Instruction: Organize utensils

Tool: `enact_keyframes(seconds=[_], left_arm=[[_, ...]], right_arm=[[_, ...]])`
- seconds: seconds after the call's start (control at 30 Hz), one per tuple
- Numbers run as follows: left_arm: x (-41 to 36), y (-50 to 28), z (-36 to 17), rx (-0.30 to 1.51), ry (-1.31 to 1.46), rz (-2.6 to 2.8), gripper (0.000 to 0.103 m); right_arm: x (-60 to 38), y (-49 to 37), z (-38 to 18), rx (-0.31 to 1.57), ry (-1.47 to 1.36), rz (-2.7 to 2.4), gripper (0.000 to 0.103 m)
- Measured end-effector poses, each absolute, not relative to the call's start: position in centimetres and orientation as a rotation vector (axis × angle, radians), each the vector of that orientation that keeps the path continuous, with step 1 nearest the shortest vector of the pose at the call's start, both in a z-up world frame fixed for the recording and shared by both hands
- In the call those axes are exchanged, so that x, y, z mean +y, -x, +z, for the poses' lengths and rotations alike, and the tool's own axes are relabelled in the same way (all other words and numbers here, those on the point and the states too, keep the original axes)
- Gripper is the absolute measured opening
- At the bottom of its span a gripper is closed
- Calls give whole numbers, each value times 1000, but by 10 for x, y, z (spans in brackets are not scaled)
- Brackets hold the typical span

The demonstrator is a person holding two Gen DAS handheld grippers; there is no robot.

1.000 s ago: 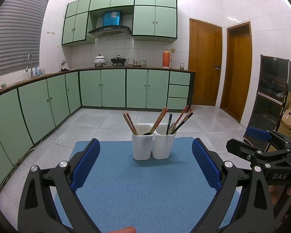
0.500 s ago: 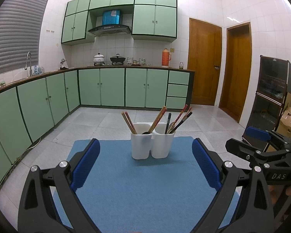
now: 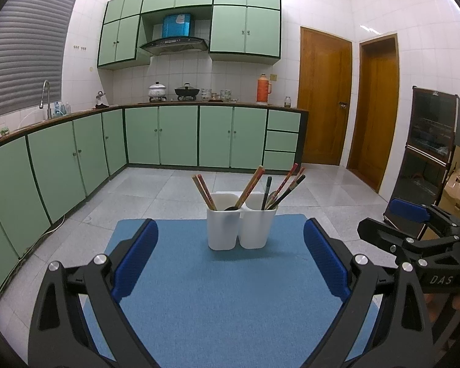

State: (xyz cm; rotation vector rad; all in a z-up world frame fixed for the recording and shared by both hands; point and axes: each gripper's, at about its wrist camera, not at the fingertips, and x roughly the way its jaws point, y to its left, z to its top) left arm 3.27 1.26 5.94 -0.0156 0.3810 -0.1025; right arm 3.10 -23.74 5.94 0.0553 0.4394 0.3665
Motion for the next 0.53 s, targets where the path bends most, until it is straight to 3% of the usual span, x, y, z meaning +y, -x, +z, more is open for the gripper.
enact_keyframes(seconds=[0.53], left_arm=[[15,-30,58,384,28,-97,93]], right_arm=[[-240,-31,59,440,-55,362,97]])
